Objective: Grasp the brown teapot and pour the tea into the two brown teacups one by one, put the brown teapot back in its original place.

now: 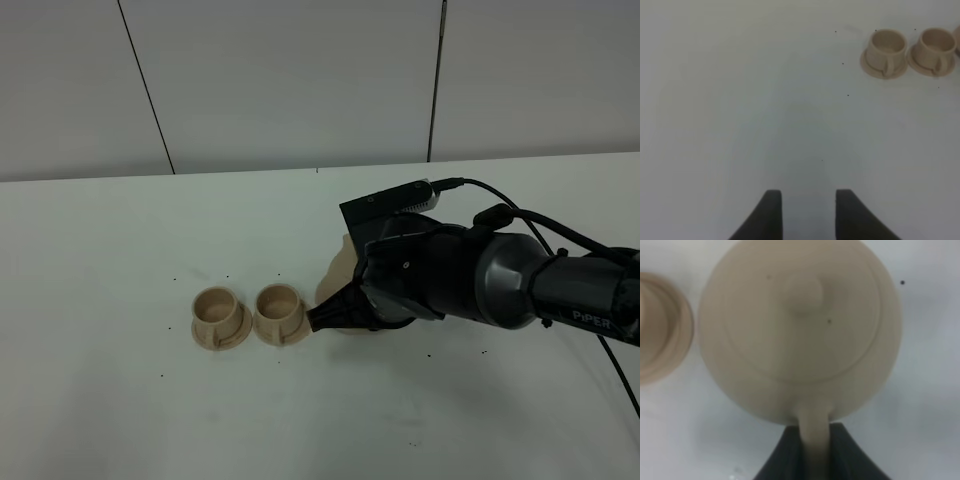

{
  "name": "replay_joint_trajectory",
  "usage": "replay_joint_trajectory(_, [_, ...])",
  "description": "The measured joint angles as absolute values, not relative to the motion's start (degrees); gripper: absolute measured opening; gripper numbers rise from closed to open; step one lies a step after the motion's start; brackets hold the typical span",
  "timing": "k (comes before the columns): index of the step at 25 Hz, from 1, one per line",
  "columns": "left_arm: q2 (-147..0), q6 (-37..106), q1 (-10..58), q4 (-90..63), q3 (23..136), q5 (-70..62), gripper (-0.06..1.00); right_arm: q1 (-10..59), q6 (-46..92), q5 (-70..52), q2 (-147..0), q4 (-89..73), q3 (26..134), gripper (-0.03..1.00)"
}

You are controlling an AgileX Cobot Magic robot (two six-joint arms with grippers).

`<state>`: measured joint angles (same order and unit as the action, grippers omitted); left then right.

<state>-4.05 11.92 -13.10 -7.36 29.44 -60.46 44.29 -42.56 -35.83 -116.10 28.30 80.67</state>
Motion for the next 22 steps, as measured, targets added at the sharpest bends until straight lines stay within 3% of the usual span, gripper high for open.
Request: replay_joint_trajectory(22, [-4.05, 11.92, -13.10, -7.36, 29.44, -60.46, 0.33, 44.34, -16.78, -38.82, -108.58, 10.91, 80.87, 0.09])
